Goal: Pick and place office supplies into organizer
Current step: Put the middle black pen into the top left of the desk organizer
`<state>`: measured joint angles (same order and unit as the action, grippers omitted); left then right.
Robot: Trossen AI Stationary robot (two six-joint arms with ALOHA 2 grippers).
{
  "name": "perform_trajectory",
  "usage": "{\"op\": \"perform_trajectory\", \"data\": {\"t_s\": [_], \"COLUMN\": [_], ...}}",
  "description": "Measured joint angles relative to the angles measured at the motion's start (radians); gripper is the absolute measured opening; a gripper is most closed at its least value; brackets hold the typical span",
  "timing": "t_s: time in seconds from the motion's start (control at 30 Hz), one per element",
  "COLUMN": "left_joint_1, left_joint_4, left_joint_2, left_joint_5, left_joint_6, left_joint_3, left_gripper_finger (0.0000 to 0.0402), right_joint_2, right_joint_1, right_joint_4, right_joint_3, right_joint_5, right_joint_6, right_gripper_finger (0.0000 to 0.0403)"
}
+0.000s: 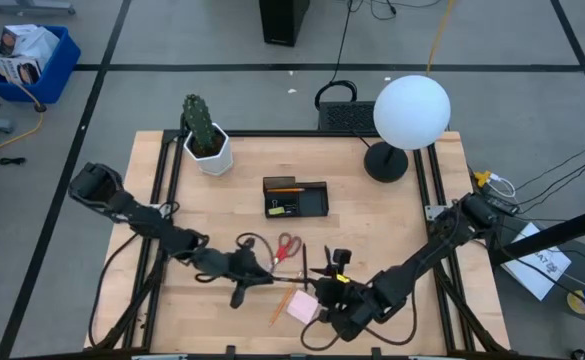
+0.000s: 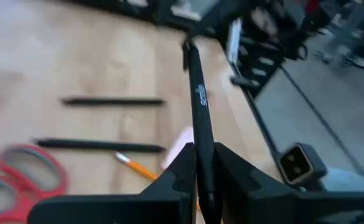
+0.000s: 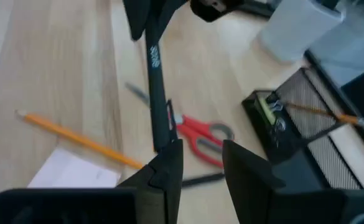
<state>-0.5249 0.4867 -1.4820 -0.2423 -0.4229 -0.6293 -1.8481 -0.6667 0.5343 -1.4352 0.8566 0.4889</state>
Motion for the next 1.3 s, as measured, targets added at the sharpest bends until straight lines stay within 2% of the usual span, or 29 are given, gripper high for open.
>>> {"op": "perform_trajectory", "data": {"t_s": [0.13, 0.3, 0.43, 0.6, 0.67, 0.77, 0.87, 0.97, 1.07, 1.17, 1.3], "left_joint_1": [-0.053, -0.09, -0.121, -0.14, -0.139, -0.139, -0.139, -0.139, -0.139, -0.139, -0.131], "left_joint_4": [0.014, 0.095, 0.265, 0.521, 0.587, 0.63, 0.64, 0.651, 0.669, 0.692, 0.7], "left_joint_2": [0.072, 0.16, 0.195, 0.208, 0.208, 0.208, 0.208, 0.208, 0.208, 0.208, 0.208], "left_joint_5": [-0.164, -0.23, -0.269, -0.309, -0.309, -0.309, -0.309, -0.309, -0.31, -0.338, -0.344], "left_joint_6": [0.029, -0.017, -0.046, -0.03, -0.027, -0.012, 0.01, 0.019, 0.022, 0.038, 0.056], "left_joint_3": [0.052, 0.172, 0.289, 0.404, 0.429, 0.438, 0.426, 0.422, 0.422, 0.421, 0.421], "left_gripper_finger": [0.0037, 0.0037, 0.0036, 0.0036, 0.0036, 0.0036, 0.0036, 0.0036, 0.0036, 0.0036, 0.0036], "right_joint_2": [0.0, -0.001, 0.001, -0.012, -0.02, -0.023, -0.023, -0.033, -0.057, -0.061, -0.064], "right_joint_1": [0.005, -0.003, -0.009, 0.002, 0.011, 0.04, 0.103, 0.188, 0.26, 0.302, 0.315], "right_joint_4": [-0.089, -0.117, -0.187, -0.325, -0.463, -0.809, -1.261, -1.677, -1.974, -2.038, -1.934], "right_joint_3": [0.044, 0.056, 0.056, 0.06, 0.108, 0.244, 0.418, 0.571, 0.658, 0.668, 0.622], "right_joint_5": [0.042, 0.157, 0.215, 0.208, 0.228, 0.23, 0.075, -0.191, -0.413, -0.49, -0.495], "right_joint_6": [-0.04, -0.066, -0.104, -0.102, -0.094, -0.153, -0.211, -0.203, -0.183, -0.153, -0.168], "right_gripper_finger": [0.0104, 0.0093, 0.0082, 0.0071, 0.0066, 0.0058, 0.0056, 0.0055, 0.0058, 0.0071, 0.0106]}}
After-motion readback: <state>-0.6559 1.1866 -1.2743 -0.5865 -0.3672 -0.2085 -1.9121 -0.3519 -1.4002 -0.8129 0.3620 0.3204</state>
